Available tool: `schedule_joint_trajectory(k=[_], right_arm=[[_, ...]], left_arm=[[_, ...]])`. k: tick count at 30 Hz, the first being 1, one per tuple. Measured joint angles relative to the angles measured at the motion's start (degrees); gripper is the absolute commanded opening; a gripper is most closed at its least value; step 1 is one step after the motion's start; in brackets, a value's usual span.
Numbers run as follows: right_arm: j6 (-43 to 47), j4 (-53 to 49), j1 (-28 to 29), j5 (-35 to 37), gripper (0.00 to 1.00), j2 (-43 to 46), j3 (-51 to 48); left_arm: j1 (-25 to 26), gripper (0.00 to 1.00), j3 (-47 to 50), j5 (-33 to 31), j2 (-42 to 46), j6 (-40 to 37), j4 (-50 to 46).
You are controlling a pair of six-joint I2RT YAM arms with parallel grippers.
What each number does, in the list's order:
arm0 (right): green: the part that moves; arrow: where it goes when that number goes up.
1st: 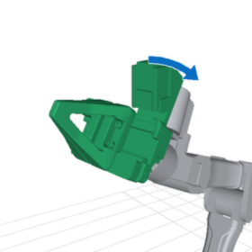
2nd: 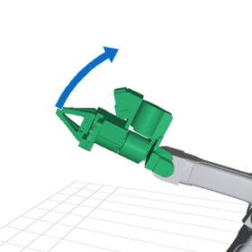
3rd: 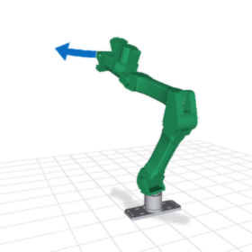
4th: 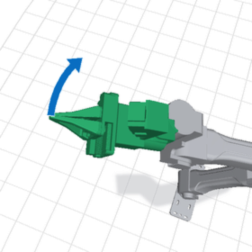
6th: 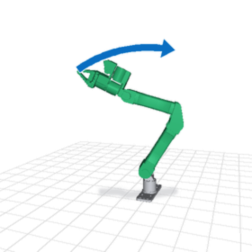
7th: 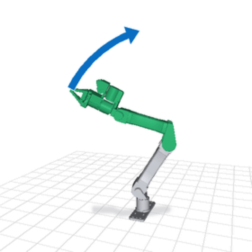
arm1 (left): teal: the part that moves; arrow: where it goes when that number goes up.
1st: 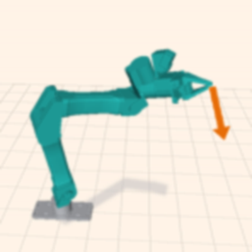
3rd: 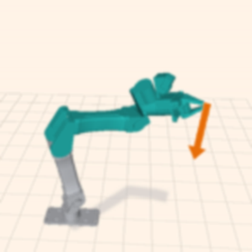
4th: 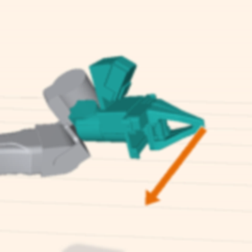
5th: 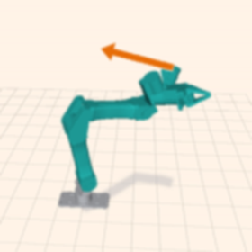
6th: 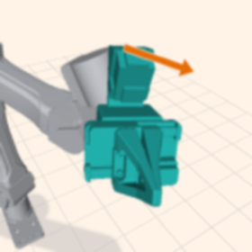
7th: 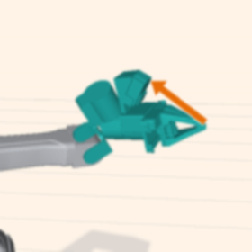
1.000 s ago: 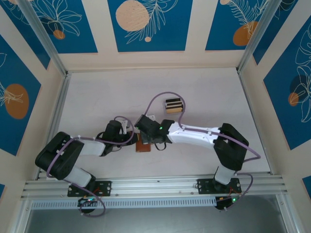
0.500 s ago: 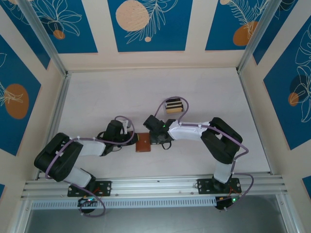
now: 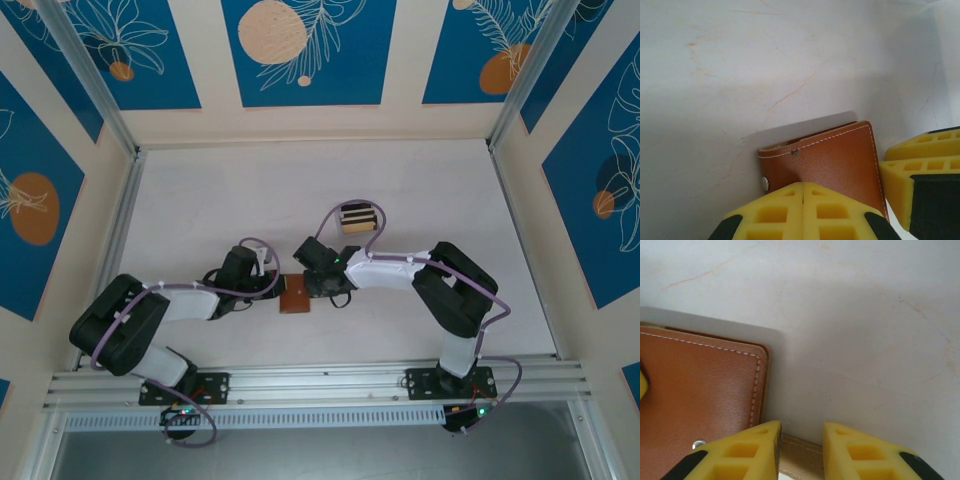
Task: Put the credit cards into the card holder
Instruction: Open the card holder at the bottom-center of the table.
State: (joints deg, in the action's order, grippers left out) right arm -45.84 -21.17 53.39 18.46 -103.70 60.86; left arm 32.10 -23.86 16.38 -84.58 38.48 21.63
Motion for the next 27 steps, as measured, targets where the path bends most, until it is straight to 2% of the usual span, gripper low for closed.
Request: schedule_joint_trajectory(k=[2, 4, 7, 10, 12, 16, 21, 27], right_arm=[[0.15, 0.57, -0.11, -0.59, 0.35, 0.07, -0.33], [0.2, 1.99, -0.48, -1.57, 0.38, 0.7, -1.4], [0.22, 3.85, -0.85, -2.73, 0.38, 1.31, -2.51], [0.11, 4.79, -1.36, -3.72, 0.38, 1.62, -3.21], [-0.15, 5.14, -1.62, -4.07, 0.37, 1.7, -3.43], [-0.24, 5.33, -1.66, -4.24, 0.36, 1.92, -3.67], [-0.22, 6.78, -1.66, -4.61, 0.36, 2.6, -4.72], [-0.22, 9.33, -1.7, -8.09, 0.36, 3.04, -5.92]], left_arm=[[0.02, 0.01, -0.2, -0.13, 0.26, 0.0, -0.76], [0.07, 0.1, -0.39, -0.39, 1.2, -0.04, -2.49], [0.48, 0.19, -0.37, -0.33, 4.52, 0.22, -7.17], [1.27, 0.24, -0.37, -0.2, 11.19, 0.04, -13.05], [1.38, 0.2, -0.37, -0.63, 16.31, 0.0, -16.46], [1.4, 0.01, -0.52, -3.37, 23.1, -0.39, -23.69], [1.42, 0.0, -0.52, -4.9, 22.05, -1.38, -28.92], [2.12, 0.0, -0.76, -4.48, 16.24, -1.53, -28.94]])
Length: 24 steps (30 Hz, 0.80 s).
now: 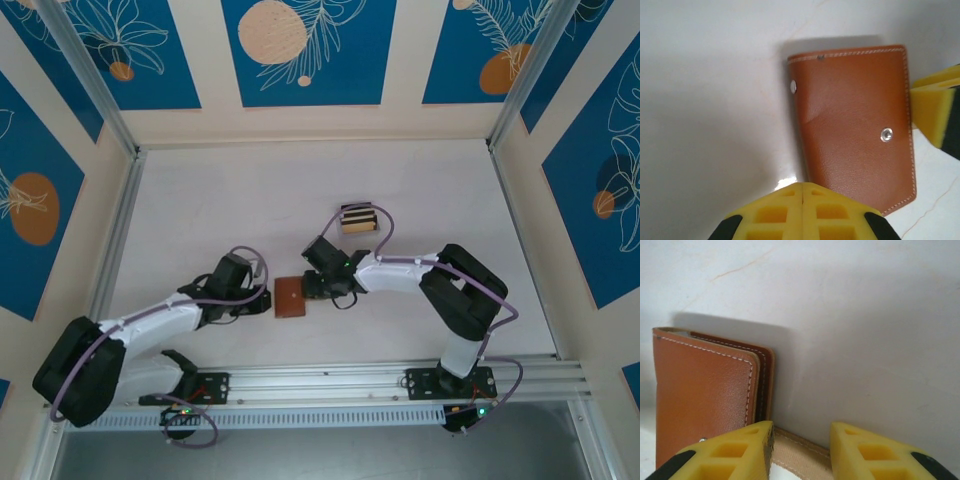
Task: Put the credit cards into the card holder
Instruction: Open the card holder at the bottom-center of the table.
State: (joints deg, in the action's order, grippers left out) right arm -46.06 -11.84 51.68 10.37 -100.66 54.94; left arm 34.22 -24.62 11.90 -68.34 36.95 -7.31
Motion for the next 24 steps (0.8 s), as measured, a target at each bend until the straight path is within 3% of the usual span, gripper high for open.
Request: schedule_joint_trajectory(k=[12, 24], right_arm=[[-0.09, 0.76, -0.5, -2.34, 0.37, 2.73, -1.64], [0.68, -0.39, 0.87, -3.34, 0.47, 8.57, -1.68]], left_arm=[[2.6, 0.0, -2.54, 0.2, -9.22, 0.26, 5.4], [6.23, 0.0, -3.41, 0.35, -12.98, 3.02, 11.5]])
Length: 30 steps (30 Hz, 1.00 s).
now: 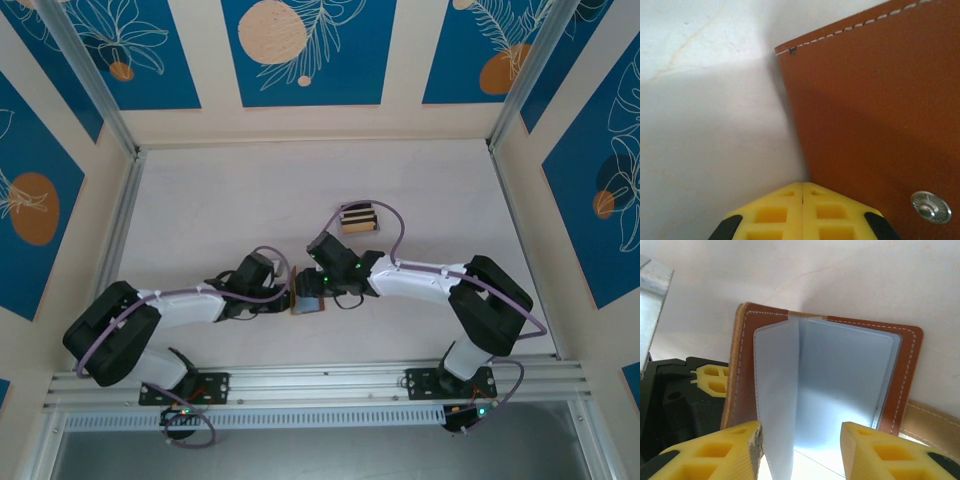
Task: Put the credit cards into the card holder
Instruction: Open the card holder at the bottom-center of the table.
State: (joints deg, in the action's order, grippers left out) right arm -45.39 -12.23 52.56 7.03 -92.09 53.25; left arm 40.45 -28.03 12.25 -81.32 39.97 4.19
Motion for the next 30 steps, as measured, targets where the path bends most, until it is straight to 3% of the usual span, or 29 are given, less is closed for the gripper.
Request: schedule_joint_trajectory(k=[3, 11, 19, 30], right_arm=[[0.0, -0.22, 0.0, -0.02, 0.47, -0.31, 0.0], [0.02, 0.07, 0.63, -1.55, 0.5, -2.45, 1.16], [0.02, -1.53, 1.6, -0.76, 0.54, -4.17, 3.98], [0.04, -4.5, 3.74, 1.99, 0.54, -10.4, 8.81]], left_arm=[[0.09, 0.0, 0.0, 0.13, -0.04, 0.63, 0.5], [0.13, 0.24, 1.68, -0.66, 3.34, 2.6, 0.33], [0.24, 0.44, 3.37, -6.05, 16.52, 4.52, -9.09], [0.24, 0.54, 5.16, -10.86, 35.76, 8.0, -26.14]])
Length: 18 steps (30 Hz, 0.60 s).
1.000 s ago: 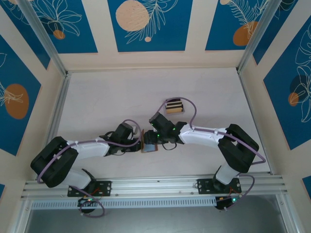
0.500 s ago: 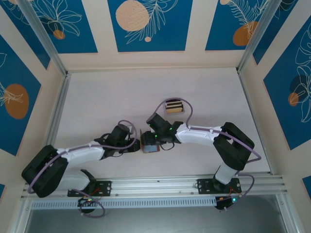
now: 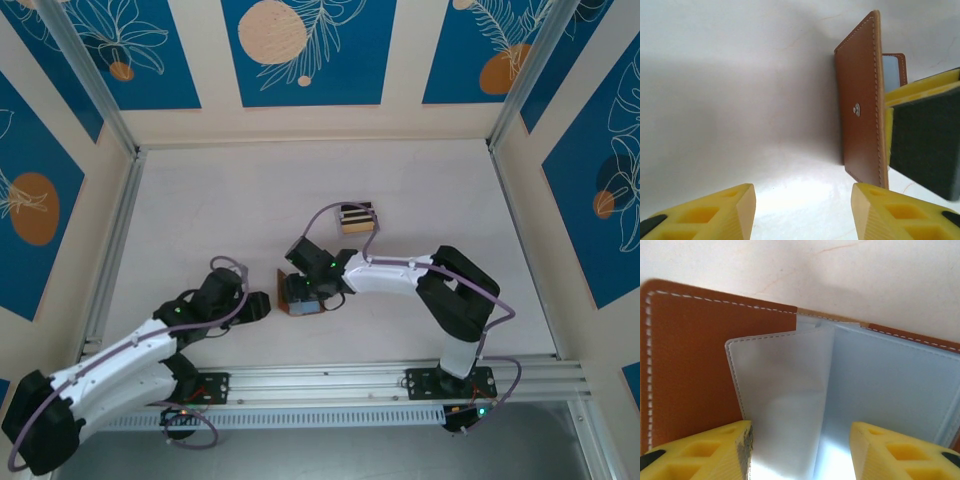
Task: Put the credit cards into the card holder
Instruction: Open the card holder at the bottom-center of the table.
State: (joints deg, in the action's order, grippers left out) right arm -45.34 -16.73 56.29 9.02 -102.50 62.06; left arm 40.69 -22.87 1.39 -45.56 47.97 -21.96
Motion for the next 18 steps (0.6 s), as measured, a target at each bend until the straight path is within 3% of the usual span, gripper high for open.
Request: schedule_joint_trajectory(k=[10, 18], right_arm=[[0.2, -0.87, 0.59, -0.02, 0.54, -2.16, 2.45], [0.2, -0.85, 0.59, -0.04, 0.54, -3.06, 2.45]], left_arm=[[-0.02, 0.55, -0.09, 2.82, 1.68, -0.2, -2.05], [-0.02, 0.4, -2.36, 3.04, -9.49, -2.47, 1.31]])
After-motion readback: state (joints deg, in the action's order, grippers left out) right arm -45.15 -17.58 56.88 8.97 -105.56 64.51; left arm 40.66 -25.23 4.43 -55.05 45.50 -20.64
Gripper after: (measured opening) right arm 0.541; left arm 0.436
